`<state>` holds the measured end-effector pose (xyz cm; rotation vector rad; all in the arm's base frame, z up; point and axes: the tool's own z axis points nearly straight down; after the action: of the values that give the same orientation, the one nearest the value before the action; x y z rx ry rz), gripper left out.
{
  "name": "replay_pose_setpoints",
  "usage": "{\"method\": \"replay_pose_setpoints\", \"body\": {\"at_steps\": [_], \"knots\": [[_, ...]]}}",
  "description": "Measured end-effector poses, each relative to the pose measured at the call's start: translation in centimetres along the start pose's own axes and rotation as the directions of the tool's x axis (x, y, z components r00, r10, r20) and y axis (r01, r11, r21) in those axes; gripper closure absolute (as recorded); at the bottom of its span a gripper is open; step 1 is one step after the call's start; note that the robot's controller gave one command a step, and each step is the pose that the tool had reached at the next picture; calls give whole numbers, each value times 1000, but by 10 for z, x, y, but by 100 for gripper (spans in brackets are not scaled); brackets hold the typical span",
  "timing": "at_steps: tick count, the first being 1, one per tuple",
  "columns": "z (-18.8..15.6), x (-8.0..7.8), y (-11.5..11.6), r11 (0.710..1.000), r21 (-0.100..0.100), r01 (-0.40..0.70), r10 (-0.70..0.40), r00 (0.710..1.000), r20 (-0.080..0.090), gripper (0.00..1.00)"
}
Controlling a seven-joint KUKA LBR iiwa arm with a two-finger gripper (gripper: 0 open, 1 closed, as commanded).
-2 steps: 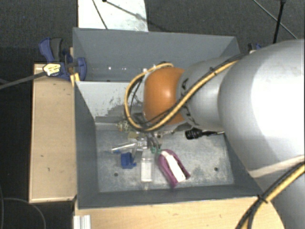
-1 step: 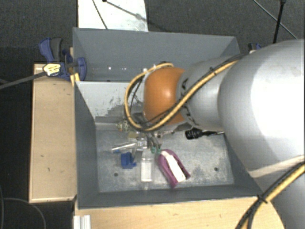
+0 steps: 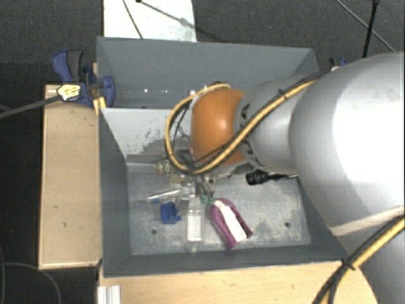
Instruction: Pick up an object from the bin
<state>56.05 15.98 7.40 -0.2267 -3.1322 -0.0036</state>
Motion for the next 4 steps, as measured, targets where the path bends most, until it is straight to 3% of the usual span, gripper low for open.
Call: {"method": "replay_pose_setpoints", "body": {"at_steps": [4], "knots": [[0, 0, 0, 1000, 0, -3, 3, 1000, 0, 100]]}}
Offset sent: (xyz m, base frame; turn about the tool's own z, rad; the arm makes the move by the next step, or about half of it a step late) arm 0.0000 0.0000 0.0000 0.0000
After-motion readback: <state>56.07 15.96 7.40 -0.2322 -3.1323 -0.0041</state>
